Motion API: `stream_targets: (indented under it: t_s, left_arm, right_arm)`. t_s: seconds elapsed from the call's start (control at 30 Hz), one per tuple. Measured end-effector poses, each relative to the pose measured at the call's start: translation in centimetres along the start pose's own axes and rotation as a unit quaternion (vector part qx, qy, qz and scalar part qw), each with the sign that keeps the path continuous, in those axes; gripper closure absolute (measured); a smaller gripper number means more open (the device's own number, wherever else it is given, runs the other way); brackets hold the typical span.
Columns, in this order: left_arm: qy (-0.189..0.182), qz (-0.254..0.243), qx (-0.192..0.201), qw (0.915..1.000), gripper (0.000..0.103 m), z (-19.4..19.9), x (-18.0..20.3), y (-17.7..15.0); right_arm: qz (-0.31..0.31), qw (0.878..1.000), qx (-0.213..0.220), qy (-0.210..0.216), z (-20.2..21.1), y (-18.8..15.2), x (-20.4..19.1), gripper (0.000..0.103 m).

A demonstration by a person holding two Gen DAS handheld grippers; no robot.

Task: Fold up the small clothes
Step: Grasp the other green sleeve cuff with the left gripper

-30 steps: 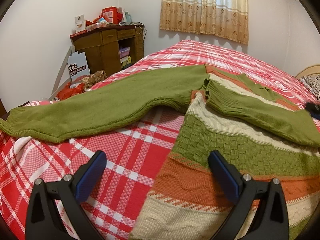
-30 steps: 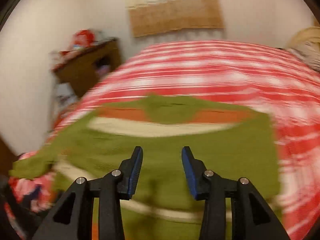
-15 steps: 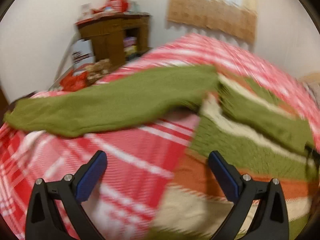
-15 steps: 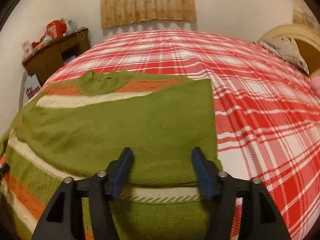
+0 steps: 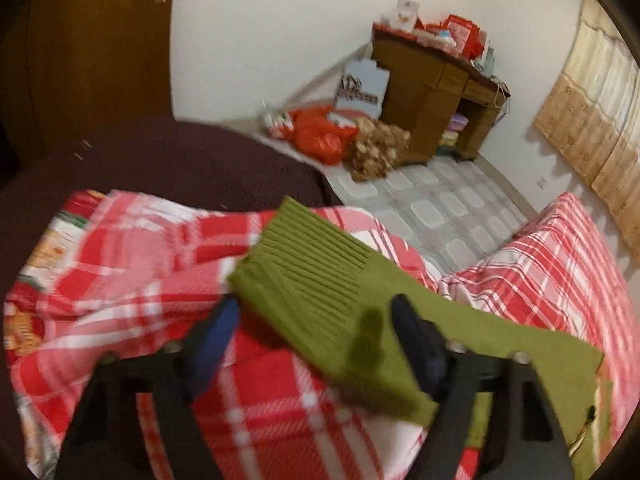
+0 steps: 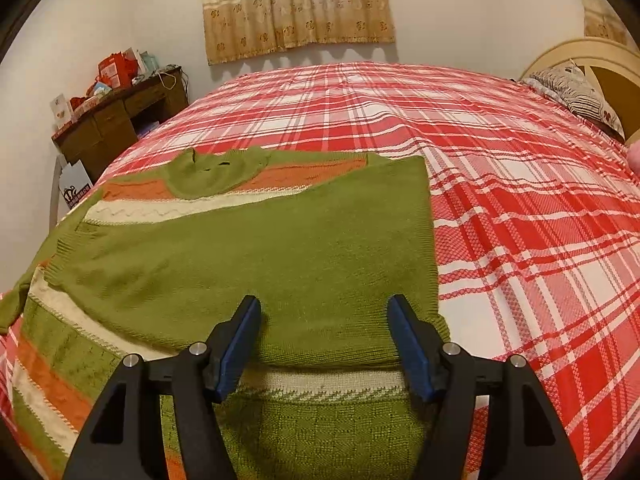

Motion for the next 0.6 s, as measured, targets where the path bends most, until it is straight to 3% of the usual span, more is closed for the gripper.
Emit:
stream_targets:
  t_s: [0.03, 0.13, 0.2, 0.23, 0.3, 0.4, 0.5, 0.6]
  left_arm:
    - [-0.012, 0.003, -0.014, 0.9998, 0.044, -0.8, 0.3, -0.1]
    - [-0.011, 0.001, -0.014, 0.9998, 0.051, -1.2, 1.4, -0.6]
    - [-0.019, -0.020, 0.004, 0.9996, 0.073, -0.8, 2.4, -0.5]
    - [-0.025, -0.022, 0.004, 0.9994, 0.093, -0.5, 2.4, -0.8]
    - [-0.037, -0.019, -0.003, 0.9991, 0.096, -0.6, 2.4, -0.9]
    - [-0.028, -0.035, 0.013, 0.9989, 0.098, 0.0, 2.8, -0.7]
    - [-0.023, -0.062, 0.048, 0.9966, 0.098, 1.5, 4.3, 0.2]
    - [-0.049, -0.101, 0.091, 0.9895, 0.098, 4.6, 7.7, 0.7]
  right_arm:
    - [0.001, 1.000, 0.000, 0.000, 0.0, 0.0, 0.0, 0.035]
    - [0.003, 1.000, -0.001, -0.003, 0.0, -0.1, 0.0, 0.035]
    - [0.004, 1.000, -0.001, -0.004, -0.1, -0.1, 0.0, 0.035]
    - [0.004, 1.000, -0.001, -0.005, -0.1, -0.1, 0.0, 0.035]
    - [0.005, 1.000, -0.001, -0.006, -0.1, -0.1, 0.0, 0.034]
    - [0.005, 1.000, -0.001, -0.006, -0.1, -0.1, 0.0, 0.034]
    - [0.004, 1.000, -0.001, -0.005, -0.1, -0.1, 0.0, 0.034]
    - [0.003, 1.000, 0.000, -0.004, 0.0, -0.1, -0.1, 0.034]
Point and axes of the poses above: each gripper's, at about its wrist camera, not at the fingertips, and z roughly against the way its jaws point, x to its right, y to its top, the point moved 8 cm from there along -z, roughly the way its jaws point
